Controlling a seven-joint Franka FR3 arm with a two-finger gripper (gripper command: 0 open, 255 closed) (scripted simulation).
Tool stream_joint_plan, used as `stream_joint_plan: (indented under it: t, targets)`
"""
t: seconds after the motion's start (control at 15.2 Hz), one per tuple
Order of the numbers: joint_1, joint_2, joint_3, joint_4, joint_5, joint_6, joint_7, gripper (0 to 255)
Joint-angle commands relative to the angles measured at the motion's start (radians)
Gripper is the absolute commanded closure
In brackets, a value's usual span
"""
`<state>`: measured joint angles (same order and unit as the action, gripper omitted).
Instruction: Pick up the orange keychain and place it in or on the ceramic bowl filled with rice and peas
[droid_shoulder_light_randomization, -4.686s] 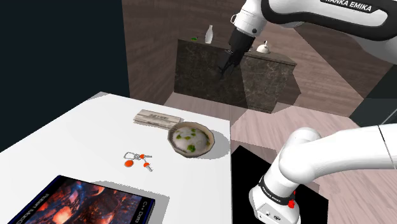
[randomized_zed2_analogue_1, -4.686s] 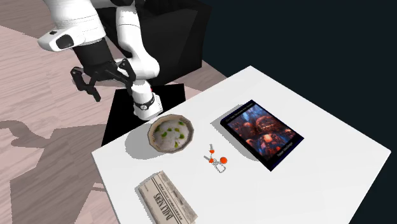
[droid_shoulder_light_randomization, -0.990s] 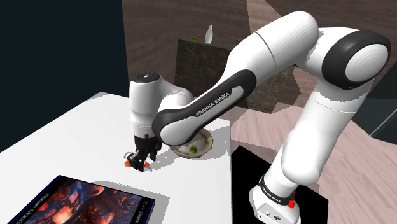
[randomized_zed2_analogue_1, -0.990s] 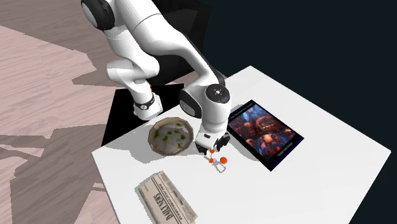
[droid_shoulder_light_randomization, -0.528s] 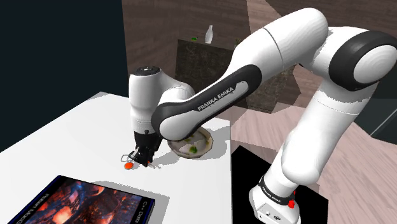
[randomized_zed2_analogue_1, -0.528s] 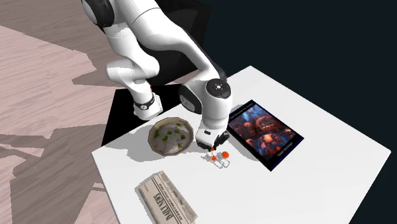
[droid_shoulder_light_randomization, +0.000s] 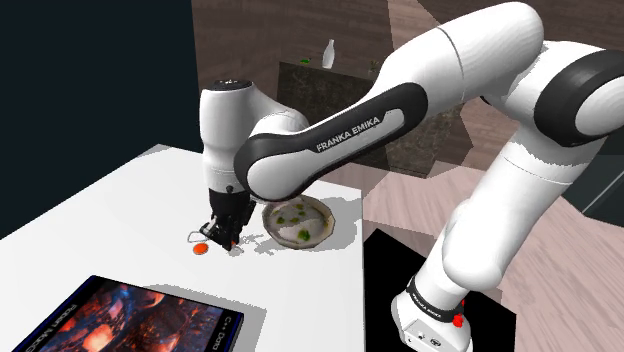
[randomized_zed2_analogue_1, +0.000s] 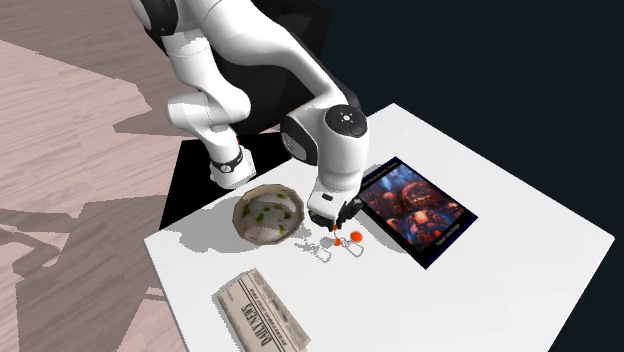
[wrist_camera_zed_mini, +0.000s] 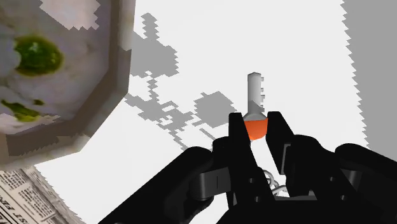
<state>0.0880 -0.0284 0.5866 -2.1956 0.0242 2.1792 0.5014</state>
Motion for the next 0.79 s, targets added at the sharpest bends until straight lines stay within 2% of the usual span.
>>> stream_joint_plan:
  t: [0.0, 0.73]
  targets:
    - [0.0, -0.016, -0.001, 0.015, 0.01, -0.028, -0.007, 255]
    - [-0.003, -0.076, -0.012, 0.11, 0.043, -0.176, -0.032, 255]
